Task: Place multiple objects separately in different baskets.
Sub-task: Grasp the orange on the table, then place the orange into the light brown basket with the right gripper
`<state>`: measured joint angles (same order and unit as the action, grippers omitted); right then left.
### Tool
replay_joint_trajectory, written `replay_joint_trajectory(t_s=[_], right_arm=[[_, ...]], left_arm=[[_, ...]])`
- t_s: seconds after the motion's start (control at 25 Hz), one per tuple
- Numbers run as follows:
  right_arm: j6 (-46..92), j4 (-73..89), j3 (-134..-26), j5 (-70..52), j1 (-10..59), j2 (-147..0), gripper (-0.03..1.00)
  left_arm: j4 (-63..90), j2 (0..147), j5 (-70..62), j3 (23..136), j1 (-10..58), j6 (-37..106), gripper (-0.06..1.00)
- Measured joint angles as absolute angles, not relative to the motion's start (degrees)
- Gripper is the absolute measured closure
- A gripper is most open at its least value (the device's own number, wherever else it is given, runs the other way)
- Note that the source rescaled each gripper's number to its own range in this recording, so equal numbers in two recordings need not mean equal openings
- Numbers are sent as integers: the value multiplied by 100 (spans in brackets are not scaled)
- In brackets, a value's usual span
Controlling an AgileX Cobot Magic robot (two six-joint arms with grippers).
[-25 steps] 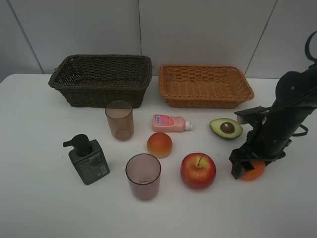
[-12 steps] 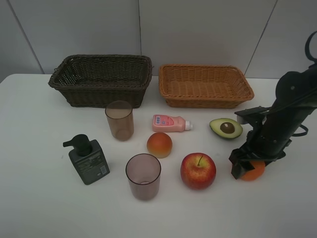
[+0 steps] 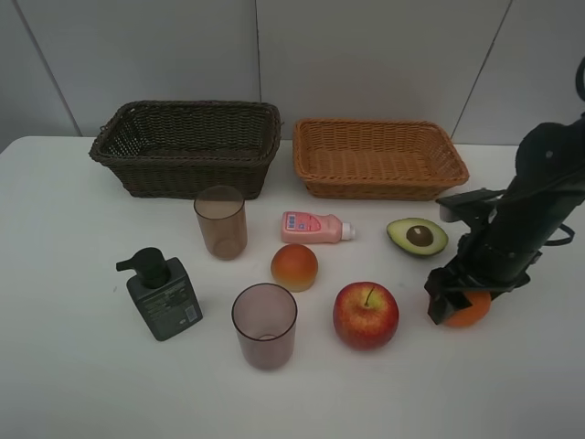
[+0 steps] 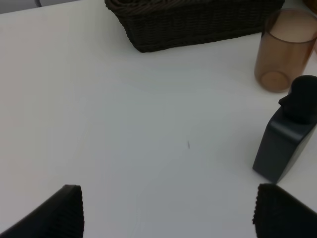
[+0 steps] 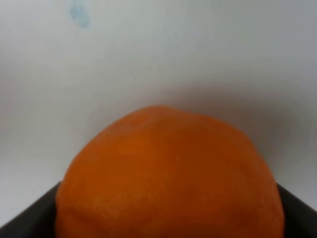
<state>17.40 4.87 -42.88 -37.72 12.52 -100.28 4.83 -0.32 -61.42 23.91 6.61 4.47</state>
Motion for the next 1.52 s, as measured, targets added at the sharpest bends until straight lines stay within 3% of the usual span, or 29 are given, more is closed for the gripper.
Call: replay_joint_trajectory(t_s=[0.48, 0.84, 1.52], right_arm=[[1740, 487, -4419, -4409, 1252, -9087, 66], [1740, 359, -5908, -5240, 1252, -8809, 66], [1740, -31, -8159, -4705, 1252, -10250, 66]], left_arm=[[483, -32, -6142, 2391, 661, 447, 2], [483, -32, -6142, 2391, 661, 447, 2], [483, -32, -6142, 2391, 661, 447, 2]])
